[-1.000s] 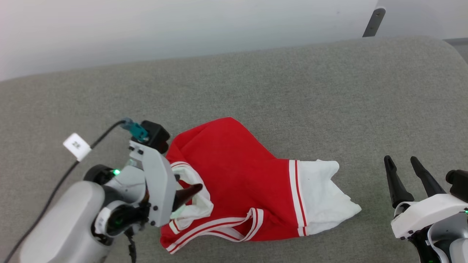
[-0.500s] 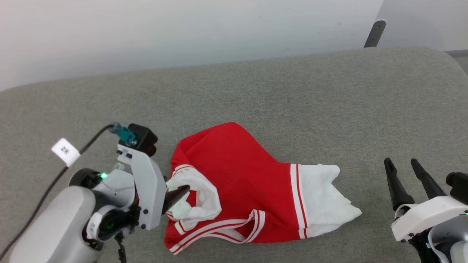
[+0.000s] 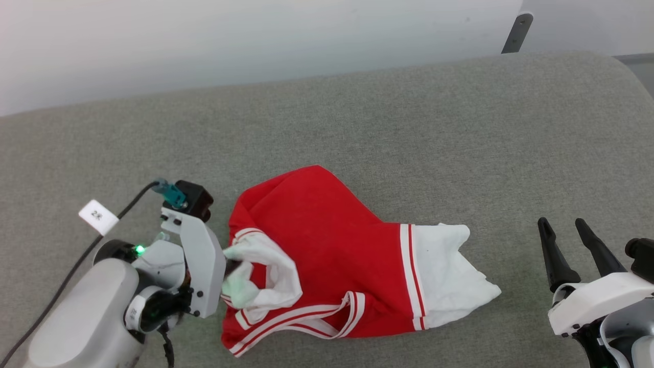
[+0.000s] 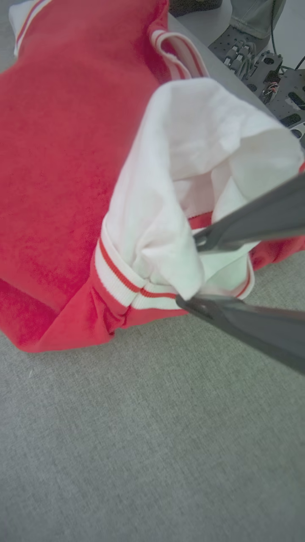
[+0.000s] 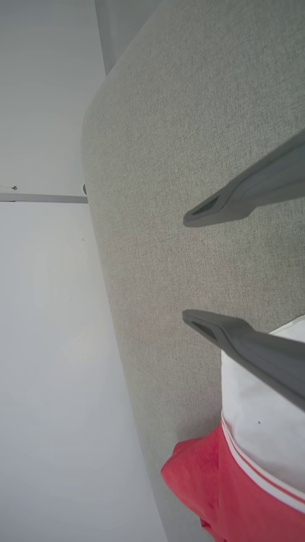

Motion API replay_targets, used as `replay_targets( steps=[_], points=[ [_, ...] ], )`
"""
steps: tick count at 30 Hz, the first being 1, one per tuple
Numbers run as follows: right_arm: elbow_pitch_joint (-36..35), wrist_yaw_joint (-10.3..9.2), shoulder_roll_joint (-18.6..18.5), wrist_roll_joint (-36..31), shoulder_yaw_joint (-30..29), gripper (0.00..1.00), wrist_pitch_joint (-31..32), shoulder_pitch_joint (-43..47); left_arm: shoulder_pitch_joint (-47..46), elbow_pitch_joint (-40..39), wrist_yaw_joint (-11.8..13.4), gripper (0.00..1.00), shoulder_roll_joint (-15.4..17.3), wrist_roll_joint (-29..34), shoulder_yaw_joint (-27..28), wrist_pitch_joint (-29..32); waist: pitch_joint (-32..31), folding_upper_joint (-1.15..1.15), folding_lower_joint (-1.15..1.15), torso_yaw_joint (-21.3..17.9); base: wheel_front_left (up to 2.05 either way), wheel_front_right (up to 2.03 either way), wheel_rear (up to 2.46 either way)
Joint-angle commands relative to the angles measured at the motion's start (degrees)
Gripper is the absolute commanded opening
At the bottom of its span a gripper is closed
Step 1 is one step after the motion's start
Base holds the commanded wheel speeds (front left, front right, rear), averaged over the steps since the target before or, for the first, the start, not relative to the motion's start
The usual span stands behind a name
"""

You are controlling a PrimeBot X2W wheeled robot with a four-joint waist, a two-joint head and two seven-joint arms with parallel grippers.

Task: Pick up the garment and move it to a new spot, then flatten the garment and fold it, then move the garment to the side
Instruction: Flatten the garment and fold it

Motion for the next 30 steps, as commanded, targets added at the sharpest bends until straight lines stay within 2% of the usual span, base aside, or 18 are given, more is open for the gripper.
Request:
replay_targets(
  steps=[1, 8, 13, 22, 25, 29, 30],
  points=[
    [-0.2, -0.04, 0.1, -0.4, -0.2, 1.00, 0.1, -0.2, -0.6, 0.6, -0.5, 0.00, -0.1, -0.3, -0.2, 0.0, 0.2, 0.00, 0.00, -0.1, 0.00, 0.00, 0.00],
    [-0.3, -0.04, 0.2, -0.7, -0.8, 1.00, 0.2, 0.3, -1.7, 1.2, -0.9, 0.00, 0.3, -1.6, 0.5, 0.5, 0.0, 0.00, 0.00, 0.3, 0.00, 0.00, 0.00],
    [-0.4, -0.04, 0.3, -0.9, -1.2, 1.00, 0.4, 0.7, -1.2, -2.0, 0.7, 0.00, 2.0, -2.7, 1.8, 2.1, -0.5, 0.00, 0.00, 1.1, 0.00, 0.00, 0.00],
    [-0.8, -0.04, 0.3, -0.9, -1.5, 1.00, 0.9, 1.1, 2.8, -8.6, 4.6, 0.00, 8.8, -4.2, 6.4, 3.9, -0.8, 0.00, 0.00, 2.4, 0.00, 0.00, 0.00],
    [-0.8, -0.04, 0.1, -0.8, -1.5, 1.00, 1.1, 1.1, 4.6, -9.0, 5.2, 0.00, 11.8, -3.1, 7.5, 3.2, -0.7, 0.00, 0.00, 2.8, 0.00, 0.00, 0.00],
    [-0.9, -0.04, 0.0, -0.7, -1.3, 1.00, 1.3, 0.9, 6.7, -6.9, 4.4, 0.00, 14.9, -0.7, 7.4, 1.7, -0.4, 0.00, 0.00, 3.2, 0.00, 0.00, 0.00],
    [-0.9, -0.04, -0.1, -0.6, -1.1, 1.00, 1.4, 0.8, 7.1, -6.1, 4.2, 0.09, 15.1, -0.4, 7.3, 1.0, -0.4, 0.00, 0.00, 3.2, 0.00, 0.00, 0.00]
  ],
)
